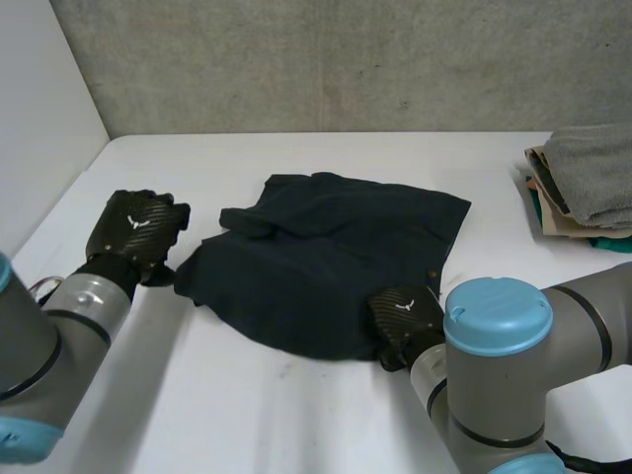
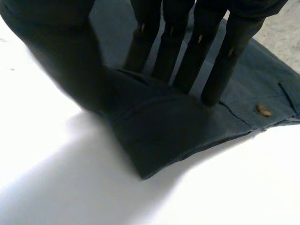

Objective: Fold the laundry.

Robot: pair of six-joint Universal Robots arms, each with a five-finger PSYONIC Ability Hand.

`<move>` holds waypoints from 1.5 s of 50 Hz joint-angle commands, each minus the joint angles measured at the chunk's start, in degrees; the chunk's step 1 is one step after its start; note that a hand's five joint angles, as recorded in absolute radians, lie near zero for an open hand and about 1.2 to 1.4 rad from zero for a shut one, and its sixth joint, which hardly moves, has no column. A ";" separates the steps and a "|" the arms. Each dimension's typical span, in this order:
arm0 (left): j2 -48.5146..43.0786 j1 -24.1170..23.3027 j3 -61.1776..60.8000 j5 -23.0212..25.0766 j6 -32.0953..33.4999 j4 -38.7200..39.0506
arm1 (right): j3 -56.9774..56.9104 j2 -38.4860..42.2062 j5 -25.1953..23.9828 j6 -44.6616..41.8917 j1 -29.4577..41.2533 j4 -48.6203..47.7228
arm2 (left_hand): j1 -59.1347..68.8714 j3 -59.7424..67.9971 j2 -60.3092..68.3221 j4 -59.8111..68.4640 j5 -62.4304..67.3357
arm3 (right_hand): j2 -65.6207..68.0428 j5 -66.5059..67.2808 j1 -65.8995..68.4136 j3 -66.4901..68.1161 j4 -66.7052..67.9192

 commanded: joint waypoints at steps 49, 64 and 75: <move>1.83 -4.03 -5.37 9.64 0.02 -6.59 | 6.83 -21.92 -11.20 -19.01 -14.85 11.92 | 0.06 0.45 0.56 0.75 1.05 | 23.53 25.11 24.73 24.21 24.98; -0.54 -10.62 -5.81 6.84 -0.94 -12.57 | 7.97 -15.15 -11.20 -12.50 -16.17 6.38 | 3.76 4.15 4.26 4.45 4.75 | 23.53 25.11 24.73 24.21 24.98; -6.42 -12.99 -4.50 -0.46 -1.82 -7.83 | 8.59 -15.15 -11.20 -12.50 -16.08 5.94 | 3.60 3.98 4.09 4.28 4.58 | 23.53 25.11 24.73 24.21 24.98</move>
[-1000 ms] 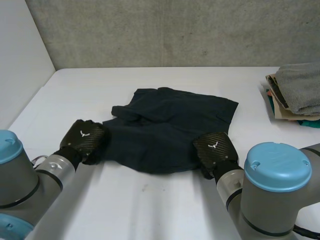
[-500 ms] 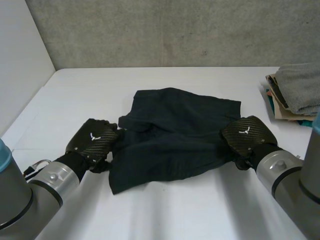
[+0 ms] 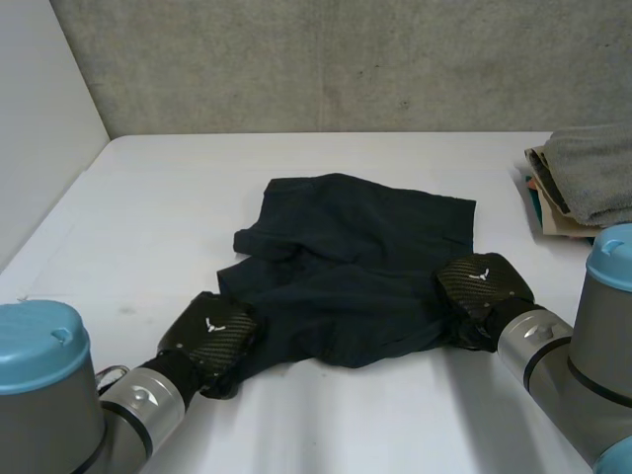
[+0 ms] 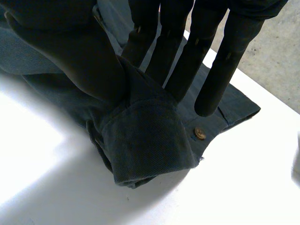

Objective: Fold the laundry.

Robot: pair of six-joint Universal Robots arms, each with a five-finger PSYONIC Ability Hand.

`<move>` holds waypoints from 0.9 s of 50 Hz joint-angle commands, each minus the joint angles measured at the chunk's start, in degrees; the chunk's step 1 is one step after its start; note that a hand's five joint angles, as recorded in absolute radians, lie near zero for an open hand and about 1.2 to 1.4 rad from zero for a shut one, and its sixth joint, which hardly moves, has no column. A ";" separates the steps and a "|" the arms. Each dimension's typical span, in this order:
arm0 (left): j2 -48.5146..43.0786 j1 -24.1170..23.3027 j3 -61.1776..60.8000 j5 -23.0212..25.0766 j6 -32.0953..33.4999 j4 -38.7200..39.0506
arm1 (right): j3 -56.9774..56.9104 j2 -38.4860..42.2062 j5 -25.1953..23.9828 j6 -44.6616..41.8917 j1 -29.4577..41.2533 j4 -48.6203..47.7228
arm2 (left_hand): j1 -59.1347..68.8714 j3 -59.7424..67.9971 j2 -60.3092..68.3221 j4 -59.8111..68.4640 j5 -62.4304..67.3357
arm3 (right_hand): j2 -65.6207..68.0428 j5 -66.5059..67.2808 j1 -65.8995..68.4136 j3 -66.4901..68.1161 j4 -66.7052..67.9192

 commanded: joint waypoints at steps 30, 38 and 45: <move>14.29 -4.09 0.78 -2.11 9.10 -23.82 | 4.75 -13.50 -0.71 -34.79 -7.98 31.30 | 46.26 46.26 45.86 46.28 45.83 | 12.51 13.77 16.11 13.70 11.47; 16.25 -7.34 6.04 -0.17 13.69 -37.61 | 4.22 -16.85 -6.42 -37.01 -9.57 36.15 | 46.26 46.26 45.86 46.28 45.83 | 12.51 13.77 16.11 13.70 11.47; 6.08 -7.26 13.50 -0.52 14.39 -18.23 | -2.45 -10.80 -8.27 -29.73 -11.85 28.61 | 46.26 46.26 45.86 46.28 45.83 | 12.51 13.77 16.11 13.70 11.47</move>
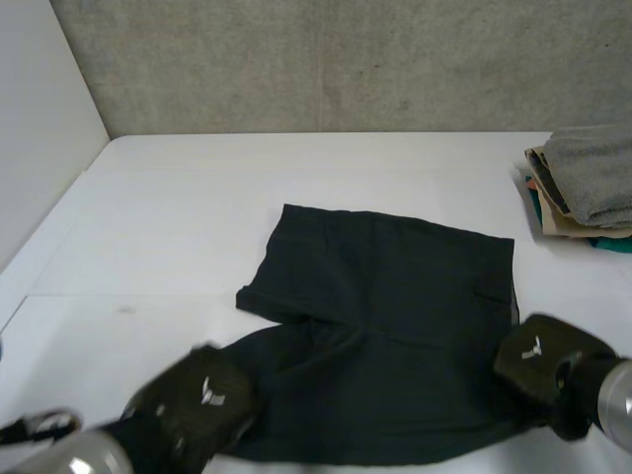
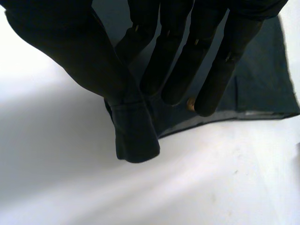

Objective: Fold the laundry.

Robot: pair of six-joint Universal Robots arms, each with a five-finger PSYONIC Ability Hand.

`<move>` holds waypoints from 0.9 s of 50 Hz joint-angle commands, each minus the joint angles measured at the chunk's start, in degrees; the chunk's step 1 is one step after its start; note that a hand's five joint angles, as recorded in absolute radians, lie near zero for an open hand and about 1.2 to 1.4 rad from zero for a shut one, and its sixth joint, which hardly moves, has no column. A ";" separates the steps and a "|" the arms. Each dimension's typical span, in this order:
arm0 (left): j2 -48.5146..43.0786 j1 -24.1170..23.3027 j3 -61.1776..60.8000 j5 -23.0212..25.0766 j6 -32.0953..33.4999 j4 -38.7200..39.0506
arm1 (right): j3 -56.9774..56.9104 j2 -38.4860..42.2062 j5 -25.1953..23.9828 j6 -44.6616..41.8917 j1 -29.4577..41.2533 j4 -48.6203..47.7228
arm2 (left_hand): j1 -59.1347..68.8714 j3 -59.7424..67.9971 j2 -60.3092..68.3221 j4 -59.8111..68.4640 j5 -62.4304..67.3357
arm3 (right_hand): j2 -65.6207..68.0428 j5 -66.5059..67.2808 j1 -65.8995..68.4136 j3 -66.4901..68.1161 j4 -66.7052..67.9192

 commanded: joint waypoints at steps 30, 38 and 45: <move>-69.35 1.41 70.29 -2.07 0.51 50.50 | -40.52 50.01 17.19 13.64 2.72 -57.11 | -55.98 -58.20 -58.54 -58.82 -57.56 | -57.84 -57.74 -53.89 -58.09 -58.55; -57.23 -0.27 57.65 -4.52 0.16 50.24 | -30.07 34.46 15.35 23.57 2.11 -48.25 | -55.98 -58.20 -58.54 -58.82 -57.56 | -57.84 -57.74 -53.89 -58.09 -58.55; -45.81 -0.27 42.81 -5.23 -4.04 50.15 | -21.98 27.67 10.69 35.25 0.44 -28.03 | -55.98 -58.20 -58.54 -58.82 -57.56 | -55.59 -55.50 -51.65 -55.84 -56.31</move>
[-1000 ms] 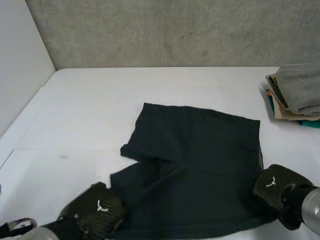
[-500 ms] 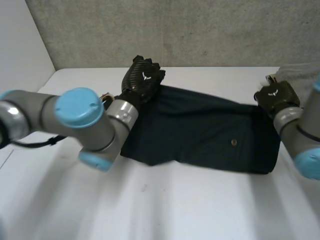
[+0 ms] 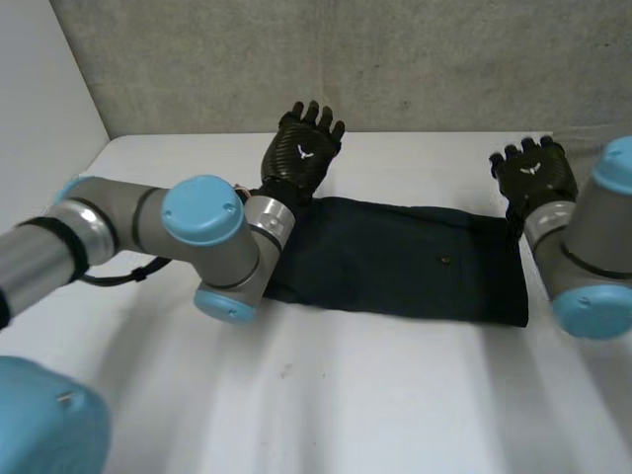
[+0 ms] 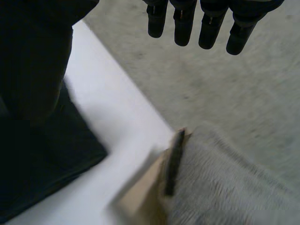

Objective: Fold the laundry.

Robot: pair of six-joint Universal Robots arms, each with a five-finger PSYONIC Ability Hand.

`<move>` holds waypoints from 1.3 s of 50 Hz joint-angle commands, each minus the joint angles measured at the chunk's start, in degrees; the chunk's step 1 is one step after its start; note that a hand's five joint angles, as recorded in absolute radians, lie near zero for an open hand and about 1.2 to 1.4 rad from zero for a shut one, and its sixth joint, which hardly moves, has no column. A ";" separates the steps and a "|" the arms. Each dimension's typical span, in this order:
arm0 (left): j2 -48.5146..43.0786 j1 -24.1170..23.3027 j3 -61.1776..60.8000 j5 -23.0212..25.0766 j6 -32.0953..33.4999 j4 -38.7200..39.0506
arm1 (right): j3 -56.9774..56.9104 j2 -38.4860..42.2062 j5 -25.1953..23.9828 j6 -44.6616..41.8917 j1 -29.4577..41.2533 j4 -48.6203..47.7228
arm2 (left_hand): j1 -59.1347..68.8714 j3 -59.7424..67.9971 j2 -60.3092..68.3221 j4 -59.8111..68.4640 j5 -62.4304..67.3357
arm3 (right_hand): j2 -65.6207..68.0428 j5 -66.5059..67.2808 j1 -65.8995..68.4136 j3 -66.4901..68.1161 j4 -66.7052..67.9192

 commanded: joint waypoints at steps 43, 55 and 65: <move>29.08 2.62 -36.06 -0.83 -11.02 0.20 | 18.37 -8.01 -22.20 -23.86 13.04 -11.67 | -0.83 -2.16 -2.03 -1.65 -2.78 | 67.89 67.37 67.12 68.04 67.97; 28.82 3.06 -33.35 -0.75 -15.33 0.47 | 19.52 -6.40 -19.86 -18.52 19.03 -11.67 | -0.83 -2.16 -2.03 -1.65 -2.78 | -2.11 -2.63 -2.88 -1.96 -2.03; 26.63 -0.44 -22.81 -0.75 -23.48 -0.93 | 19.61 -22.14 -17.12 30.25 9.28 -7.72 | -0.83 -2.16 -2.03 -1.65 -2.78 | -2.11 -2.63 -2.88 -1.96 -2.03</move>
